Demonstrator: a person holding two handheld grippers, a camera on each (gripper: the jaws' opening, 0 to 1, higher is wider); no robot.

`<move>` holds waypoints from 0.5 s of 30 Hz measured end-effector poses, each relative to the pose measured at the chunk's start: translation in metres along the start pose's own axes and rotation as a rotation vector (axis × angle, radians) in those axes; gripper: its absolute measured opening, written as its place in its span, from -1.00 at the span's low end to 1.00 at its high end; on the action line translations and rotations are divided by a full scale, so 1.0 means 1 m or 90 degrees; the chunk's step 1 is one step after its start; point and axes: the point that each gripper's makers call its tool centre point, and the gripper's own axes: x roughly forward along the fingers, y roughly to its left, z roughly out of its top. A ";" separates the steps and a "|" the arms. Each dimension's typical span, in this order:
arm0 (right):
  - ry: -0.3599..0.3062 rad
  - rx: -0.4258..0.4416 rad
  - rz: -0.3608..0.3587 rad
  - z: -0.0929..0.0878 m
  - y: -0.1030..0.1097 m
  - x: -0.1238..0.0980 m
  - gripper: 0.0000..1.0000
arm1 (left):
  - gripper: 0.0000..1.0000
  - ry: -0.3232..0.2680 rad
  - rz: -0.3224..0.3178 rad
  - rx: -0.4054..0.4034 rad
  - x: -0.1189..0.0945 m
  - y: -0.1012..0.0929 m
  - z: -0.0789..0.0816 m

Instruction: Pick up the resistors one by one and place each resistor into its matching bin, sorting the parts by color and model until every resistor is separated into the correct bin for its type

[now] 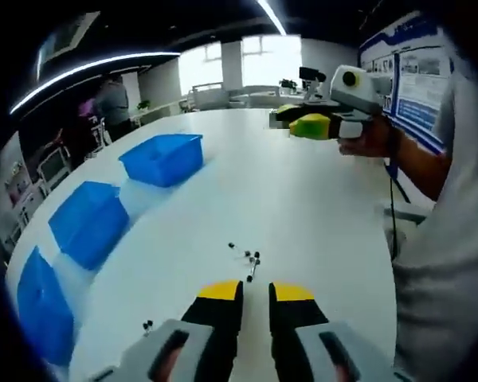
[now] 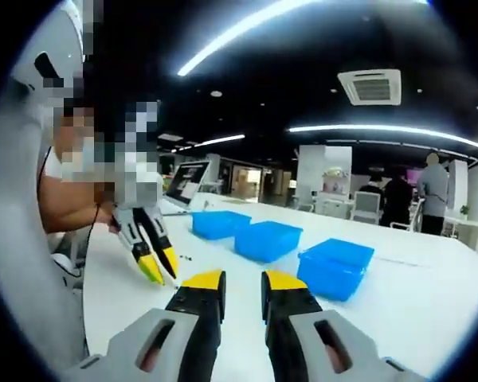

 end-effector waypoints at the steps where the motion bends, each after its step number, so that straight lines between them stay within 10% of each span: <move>1: -0.001 0.000 0.000 0.000 0.000 -0.001 -0.60 | -0.72 0.005 -0.006 0.001 0.001 0.002 0.000; 15: 0.021 -0.021 0.012 -0.005 -0.003 -0.004 -0.61 | -0.87 0.051 -0.092 0.051 0.011 0.003 0.001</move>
